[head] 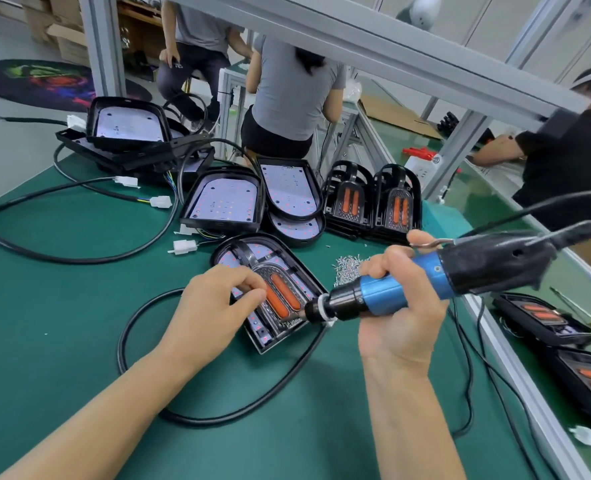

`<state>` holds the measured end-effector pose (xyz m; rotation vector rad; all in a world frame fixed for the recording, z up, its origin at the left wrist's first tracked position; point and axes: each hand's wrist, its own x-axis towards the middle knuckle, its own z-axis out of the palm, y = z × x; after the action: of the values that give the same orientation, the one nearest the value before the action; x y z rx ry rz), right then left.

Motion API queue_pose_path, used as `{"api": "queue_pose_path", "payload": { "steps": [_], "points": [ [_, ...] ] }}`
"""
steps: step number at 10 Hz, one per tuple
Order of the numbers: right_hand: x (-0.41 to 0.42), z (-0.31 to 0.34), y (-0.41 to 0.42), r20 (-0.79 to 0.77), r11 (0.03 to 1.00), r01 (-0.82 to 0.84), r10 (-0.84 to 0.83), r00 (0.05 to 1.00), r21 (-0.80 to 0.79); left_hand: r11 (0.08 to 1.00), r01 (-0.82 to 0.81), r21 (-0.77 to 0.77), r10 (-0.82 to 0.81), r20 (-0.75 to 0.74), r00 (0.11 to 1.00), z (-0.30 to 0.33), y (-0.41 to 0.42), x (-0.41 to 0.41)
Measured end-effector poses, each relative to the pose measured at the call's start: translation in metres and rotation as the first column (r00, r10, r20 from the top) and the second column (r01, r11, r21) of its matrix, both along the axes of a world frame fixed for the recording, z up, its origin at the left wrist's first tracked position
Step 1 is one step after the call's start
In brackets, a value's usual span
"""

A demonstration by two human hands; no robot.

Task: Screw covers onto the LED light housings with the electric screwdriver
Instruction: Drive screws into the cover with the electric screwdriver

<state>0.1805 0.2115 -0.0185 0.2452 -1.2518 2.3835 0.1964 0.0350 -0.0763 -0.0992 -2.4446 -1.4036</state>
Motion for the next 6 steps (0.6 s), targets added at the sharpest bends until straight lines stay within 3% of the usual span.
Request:
{"api": "queue_pose_path", "payload": {
  "steps": [1, 2, 3, 4, 5, 6],
  "points": [
    [0.0, 0.004, 0.027, 0.018, 0.989, 0.115, -0.114, 0.993, -0.094, 0.999, 0.034, 0.011, -0.034, -0.02, 0.999, 0.021, 0.013, -0.018],
    [0.0, 0.009, 0.045, 0.021, 0.975, 0.185, -0.184, 0.983, -0.123, 0.99, 0.103, -0.101, -0.107, -0.029, 0.994, 0.04, 0.038, -0.049],
    [0.004, 0.014, 0.058, 0.029, 0.964, 0.242, -0.24, 0.97, -0.112, 0.922, 0.158, -0.353, -0.168, 0.003, 0.986, 0.047, 0.07, -0.088],
    [0.001, 0.007, 0.07, 0.149, 0.979, 0.162, -0.143, 0.978, -0.123, 0.775, 0.239, -0.585, -0.197, 0.136, 0.971, 0.041, 0.094, -0.121],
    [0.005, 0.005, 0.061, 0.241, 0.97, 0.178, -0.135, 0.961, -0.166, 0.611, 0.333, -0.719, -0.188, 0.276, 0.942, 0.03, 0.104, -0.137],
    [-0.004, 0.002, 0.076, 0.272, 0.978, 0.14, -0.095, 0.958, -0.152, 0.551, 0.406, -0.729, -0.203, 0.354, 0.913, 0.023, 0.105, -0.145]
  ]
}}
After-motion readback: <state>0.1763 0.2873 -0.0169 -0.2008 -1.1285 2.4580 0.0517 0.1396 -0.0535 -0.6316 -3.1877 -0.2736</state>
